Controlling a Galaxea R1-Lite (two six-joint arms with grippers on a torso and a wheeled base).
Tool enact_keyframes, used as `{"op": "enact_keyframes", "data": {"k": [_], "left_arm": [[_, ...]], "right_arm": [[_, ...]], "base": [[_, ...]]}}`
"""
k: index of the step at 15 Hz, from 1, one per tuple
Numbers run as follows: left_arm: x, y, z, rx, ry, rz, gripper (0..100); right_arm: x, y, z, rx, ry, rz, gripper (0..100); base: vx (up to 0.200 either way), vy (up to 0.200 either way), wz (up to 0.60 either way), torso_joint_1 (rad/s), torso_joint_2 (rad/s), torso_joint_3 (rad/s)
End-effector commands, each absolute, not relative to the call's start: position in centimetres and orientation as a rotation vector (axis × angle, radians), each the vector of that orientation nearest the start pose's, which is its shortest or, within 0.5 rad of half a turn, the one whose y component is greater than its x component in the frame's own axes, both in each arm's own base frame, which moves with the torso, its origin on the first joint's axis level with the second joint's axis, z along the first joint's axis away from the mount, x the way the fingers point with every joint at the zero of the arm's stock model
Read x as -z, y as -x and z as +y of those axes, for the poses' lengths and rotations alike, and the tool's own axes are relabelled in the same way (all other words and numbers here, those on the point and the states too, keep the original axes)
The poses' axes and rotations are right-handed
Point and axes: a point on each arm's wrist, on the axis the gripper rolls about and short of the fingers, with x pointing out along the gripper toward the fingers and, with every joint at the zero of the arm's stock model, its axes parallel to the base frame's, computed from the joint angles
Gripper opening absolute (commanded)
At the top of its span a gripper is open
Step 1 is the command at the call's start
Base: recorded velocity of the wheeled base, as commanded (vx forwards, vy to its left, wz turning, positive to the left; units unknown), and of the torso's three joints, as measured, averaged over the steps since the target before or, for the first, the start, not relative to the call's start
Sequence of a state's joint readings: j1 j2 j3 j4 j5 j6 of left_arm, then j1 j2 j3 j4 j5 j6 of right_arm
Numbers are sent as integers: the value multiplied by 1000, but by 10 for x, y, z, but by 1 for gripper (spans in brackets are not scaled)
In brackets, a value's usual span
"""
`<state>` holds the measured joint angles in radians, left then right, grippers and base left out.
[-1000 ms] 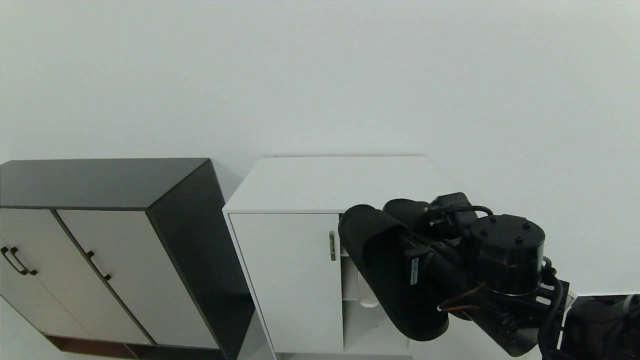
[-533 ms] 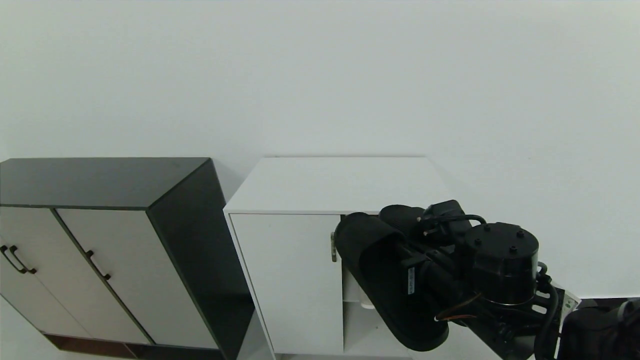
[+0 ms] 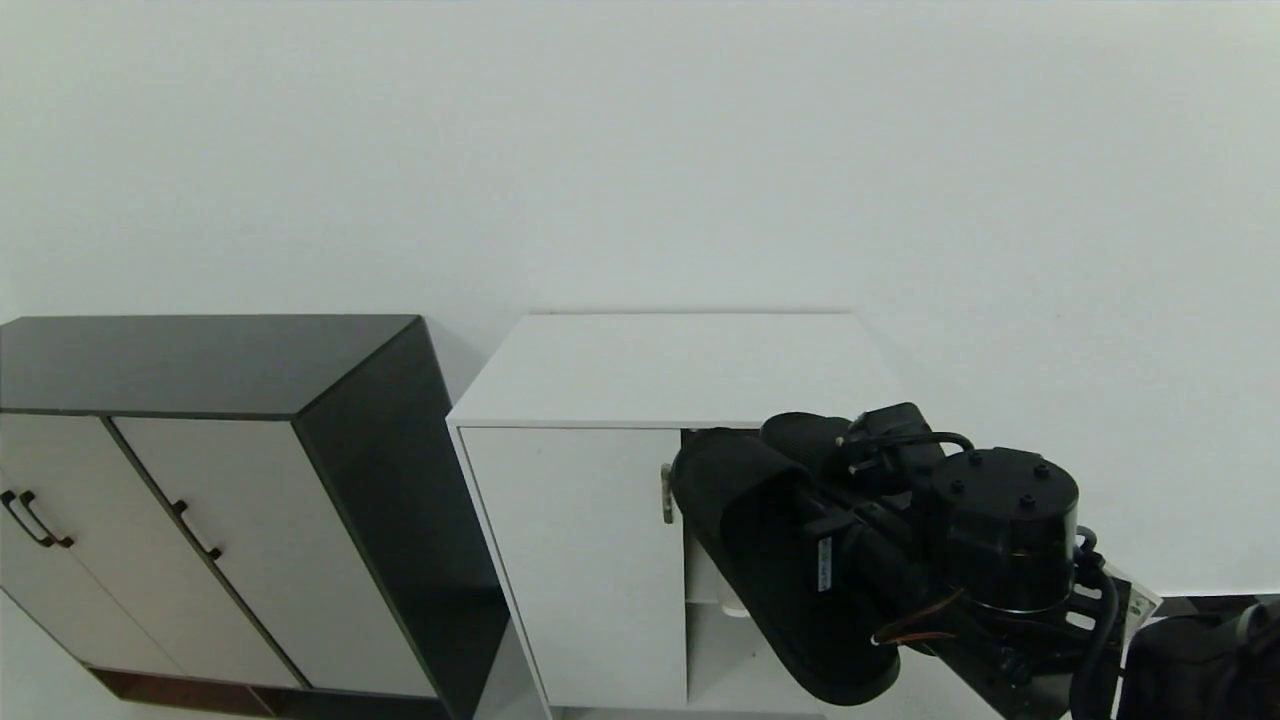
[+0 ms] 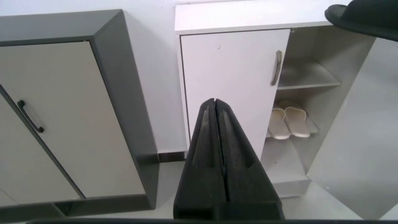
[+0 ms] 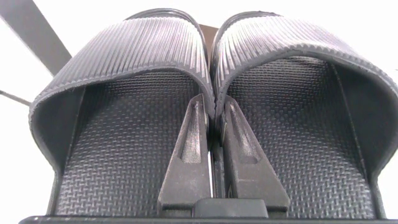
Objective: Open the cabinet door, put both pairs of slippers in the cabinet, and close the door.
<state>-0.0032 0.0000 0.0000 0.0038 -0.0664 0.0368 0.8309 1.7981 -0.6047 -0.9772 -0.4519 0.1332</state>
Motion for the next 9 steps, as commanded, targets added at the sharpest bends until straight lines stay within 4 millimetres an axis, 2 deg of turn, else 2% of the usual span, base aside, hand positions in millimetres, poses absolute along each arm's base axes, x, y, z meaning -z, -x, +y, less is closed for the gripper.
{"op": "enact_keyframes", "data": {"k": [1, 4, 9], "left_arm": [[-75, 23, -1, 69, -37, 3, 0], [-75, 23, -1, 69, -37, 2, 0], [-75, 23, -1, 69, -37, 3, 0]], "right_arm": [[-135, -209, 215, -366, 1, 203, 0], [-140, -207, 213, -369, -7, 159, 0], [-141, -201, 209, -380, 5, 149, 0]], "base": [[0, 0, 0, 0, 0, 0], [0, 0, 0, -76, 166, 102], [0, 0, 0, -215, 519, 289]]}}
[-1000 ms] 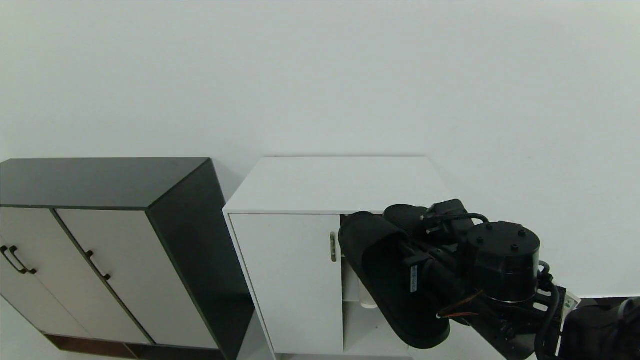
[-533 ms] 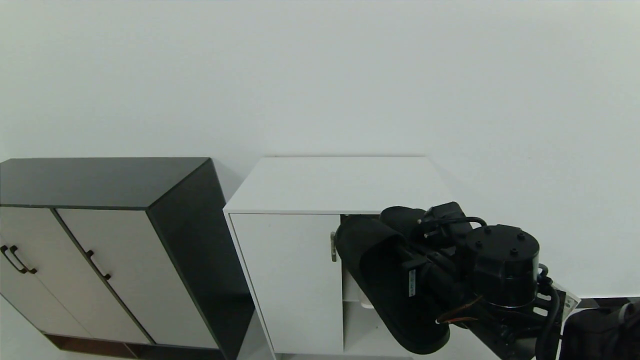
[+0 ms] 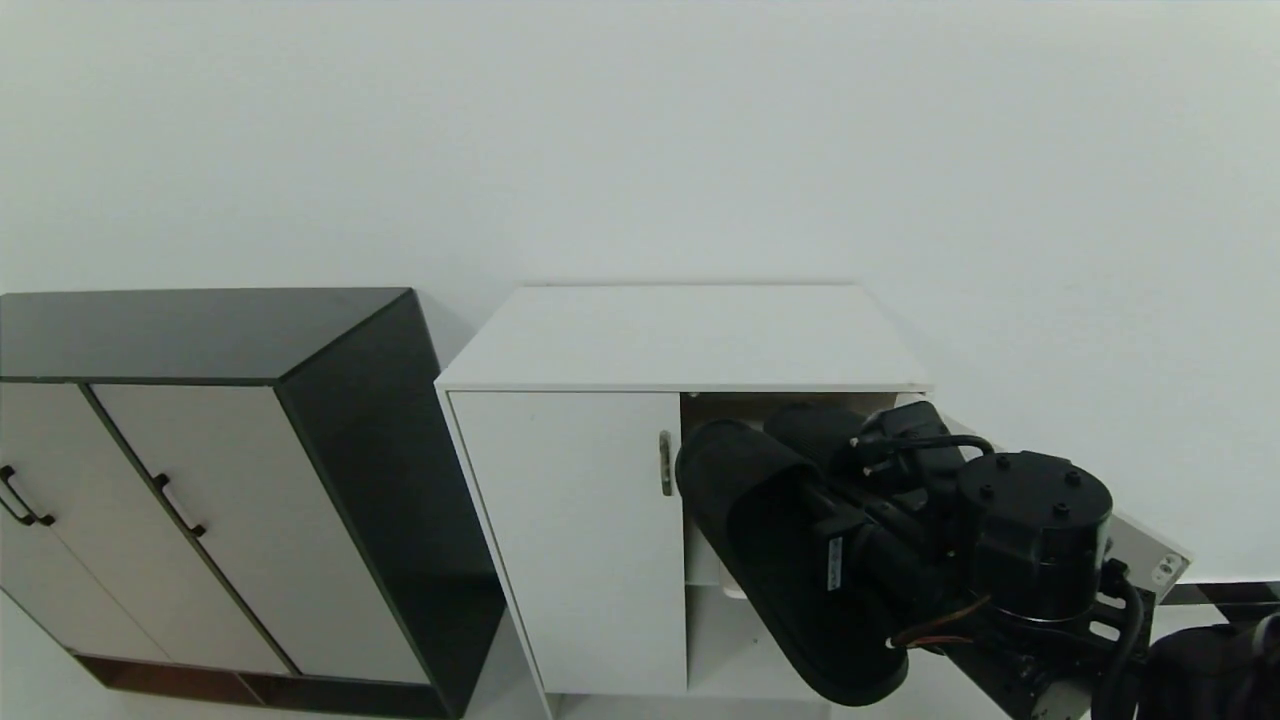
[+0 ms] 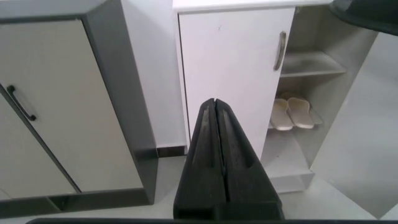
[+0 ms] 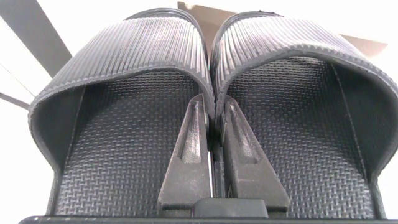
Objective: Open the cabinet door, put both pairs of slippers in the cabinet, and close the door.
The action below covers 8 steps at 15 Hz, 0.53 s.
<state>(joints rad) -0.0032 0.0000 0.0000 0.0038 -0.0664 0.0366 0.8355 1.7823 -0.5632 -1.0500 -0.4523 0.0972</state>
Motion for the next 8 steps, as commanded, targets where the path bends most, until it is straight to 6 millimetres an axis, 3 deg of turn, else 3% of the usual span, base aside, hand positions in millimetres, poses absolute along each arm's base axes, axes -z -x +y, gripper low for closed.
{"op": "enact_keyframes", "data": {"k": [1, 8], "left_arm": [[-75, 23, -1, 69, -37, 2, 0], [-75, 23, -1, 71, -37, 3, 0]], "right_arm": [[-141, -199, 209, -384, 7, 147, 0], [-126, -200, 212, -386, 36, 194, 0]], "base": [[0, 0, 0, -227, 535, 320], [0, 0, 0, -201, 518, 316]]}}
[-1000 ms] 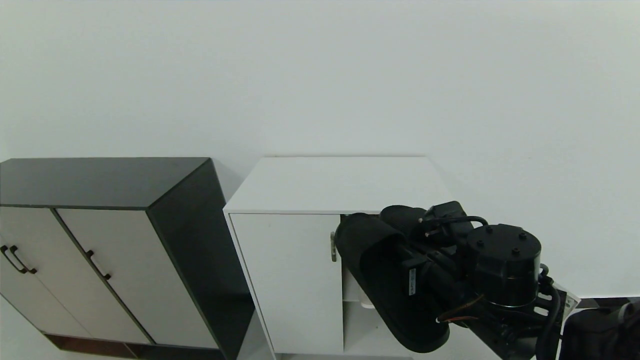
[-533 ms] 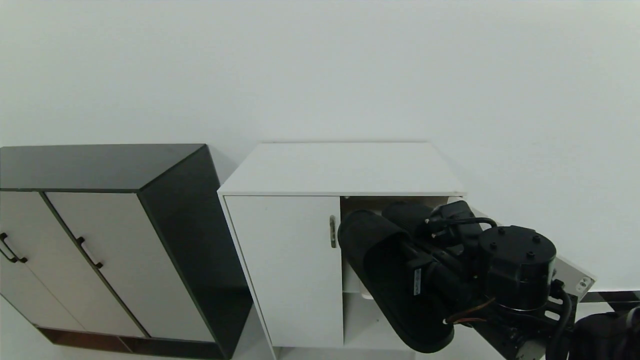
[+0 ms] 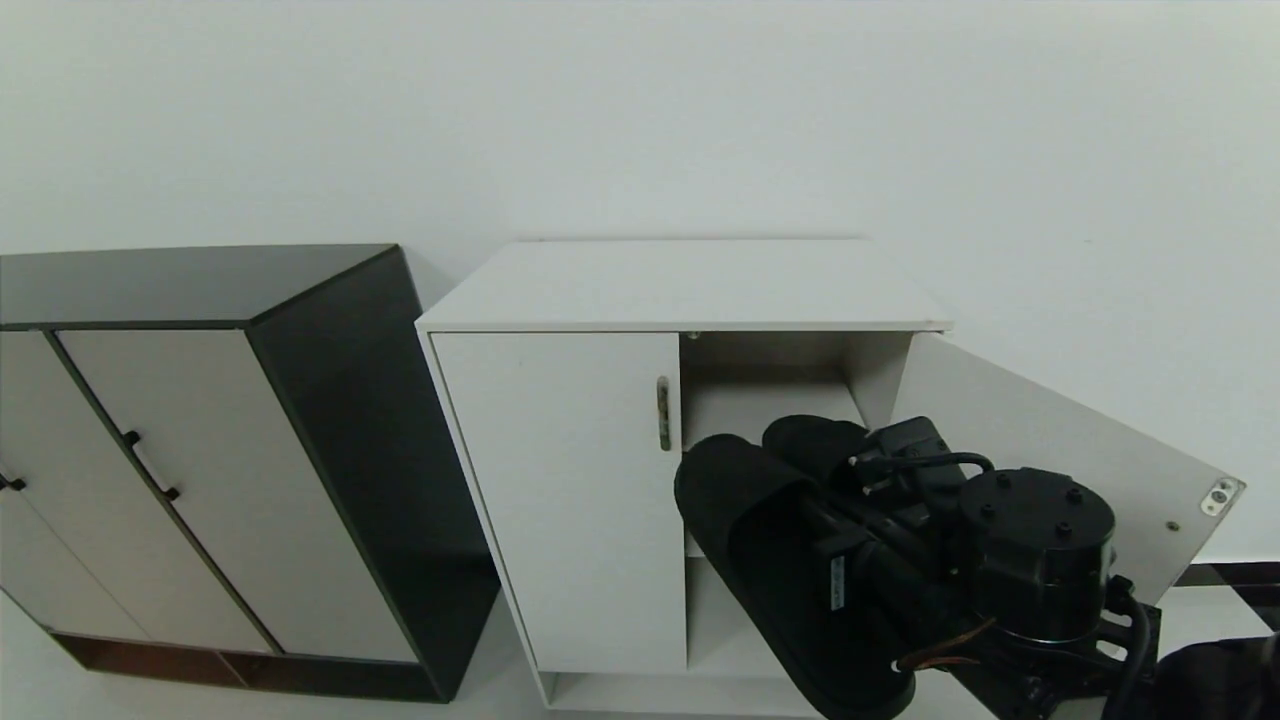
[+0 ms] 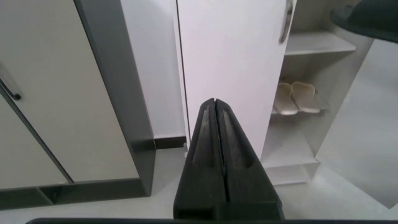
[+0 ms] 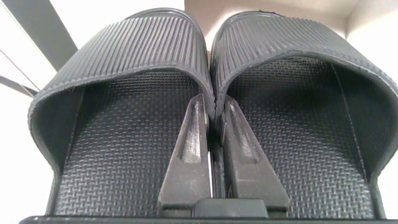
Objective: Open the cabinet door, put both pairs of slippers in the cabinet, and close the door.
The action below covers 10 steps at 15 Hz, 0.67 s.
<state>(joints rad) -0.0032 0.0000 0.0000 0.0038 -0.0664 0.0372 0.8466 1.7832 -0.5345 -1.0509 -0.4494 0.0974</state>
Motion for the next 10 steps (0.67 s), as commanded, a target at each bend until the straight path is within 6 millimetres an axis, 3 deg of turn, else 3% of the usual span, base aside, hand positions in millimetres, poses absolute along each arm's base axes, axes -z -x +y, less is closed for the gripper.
{"op": "enact_keyframes", "data": {"k": [1, 3, 10], "left_arm": [[-75, 23, -1, 69, -37, 3, 0], [-75, 23, -1, 69, -37, 2, 0], [-75, 23, -1, 69, -37, 2, 0]], "right_arm": [[-124, -201, 212, -384, 38, 199, 0], [-113, -206, 214, -377, 50, 219, 0], [-111, -208, 214, -368, 34, 181, 0]], "base": [[0, 0, 0, -178, 481, 305], [0, 0, 0, -168, 471, 320], [0, 0, 0, -131, 465, 333]]}}
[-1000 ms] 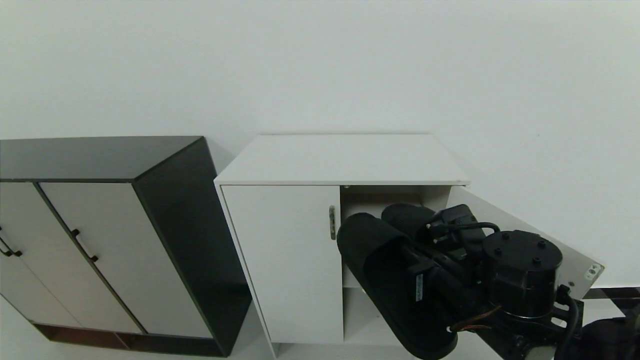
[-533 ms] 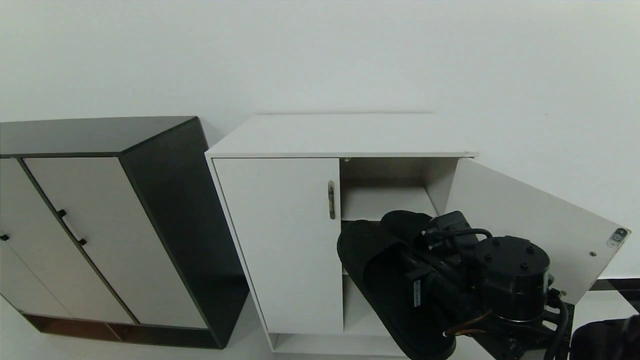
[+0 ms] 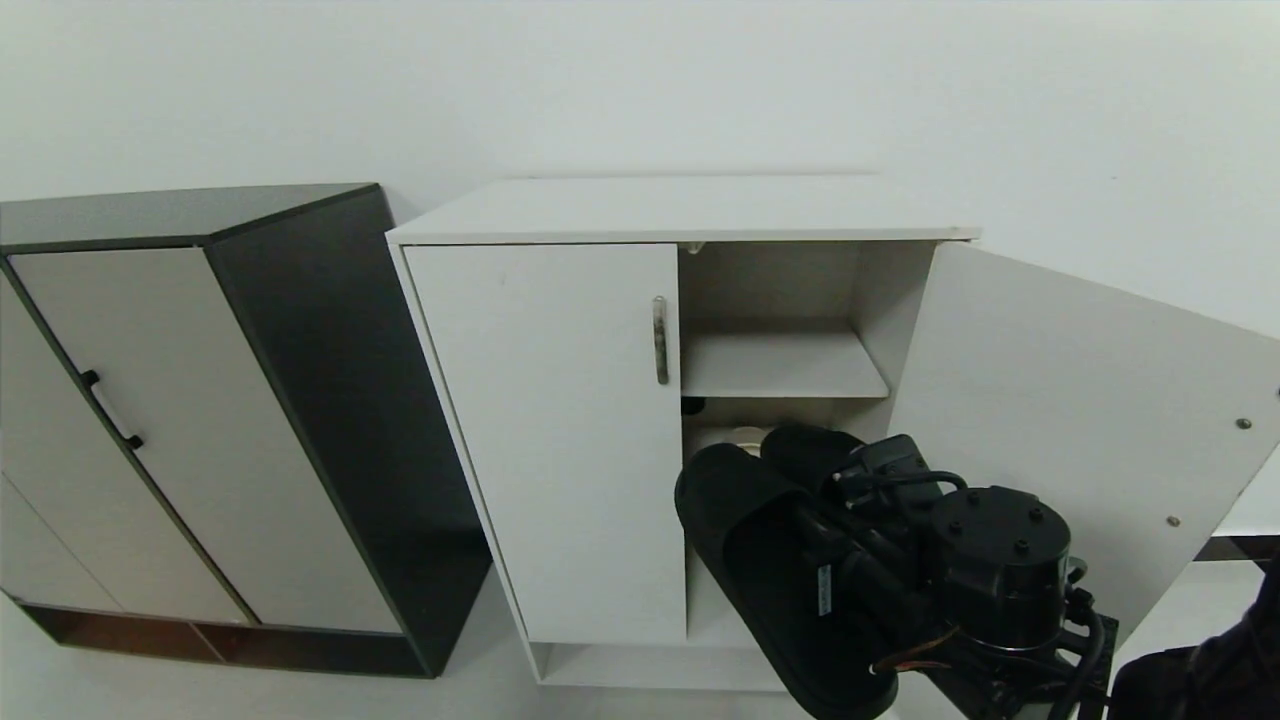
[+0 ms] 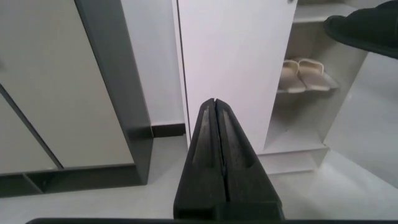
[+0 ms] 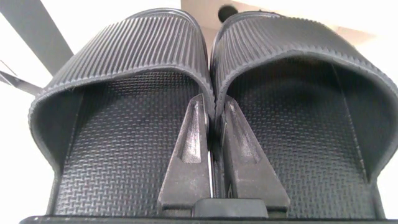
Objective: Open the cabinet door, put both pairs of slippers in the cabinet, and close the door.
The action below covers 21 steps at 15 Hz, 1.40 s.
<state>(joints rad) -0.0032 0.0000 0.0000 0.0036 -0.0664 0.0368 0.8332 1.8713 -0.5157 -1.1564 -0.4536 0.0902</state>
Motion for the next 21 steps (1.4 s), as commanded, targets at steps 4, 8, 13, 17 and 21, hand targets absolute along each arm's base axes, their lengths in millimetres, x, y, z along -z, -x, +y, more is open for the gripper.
{"op": "enact_keyframes", "data": {"k": [4, 8, 13, 17, 21], "left_arm": [[-75, 23, -1, 71, -37, 3, 0], [-75, 23, -1, 71, -37, 3, 0], [-75, 23, -1, 69, -37, 2, 0], [-75, 23, -1, 69, -37, 2, 0], [-75, 23, -1, 69, -37, 2, 0]], "right_arm": [[-109, -213, 210, -349, 35, 186, 0], [-97, -220, 212, -330, 61, 213, 0], [-124, -240, 239, -142, 44, 255, 0], [-168, -233, 262, -2, -18, 272, 0], [-168, -232, 262, -1, -19, 275, 0]], "base": [[0, 0, 0, -74, 442, 375], [0, 0, 0, -21, 242, 215], [0, 0, 0, -2, 25, 27], [0, 0, 0, 0, 0, 0], [0, -100, 0, 2, 2, 1]]}}
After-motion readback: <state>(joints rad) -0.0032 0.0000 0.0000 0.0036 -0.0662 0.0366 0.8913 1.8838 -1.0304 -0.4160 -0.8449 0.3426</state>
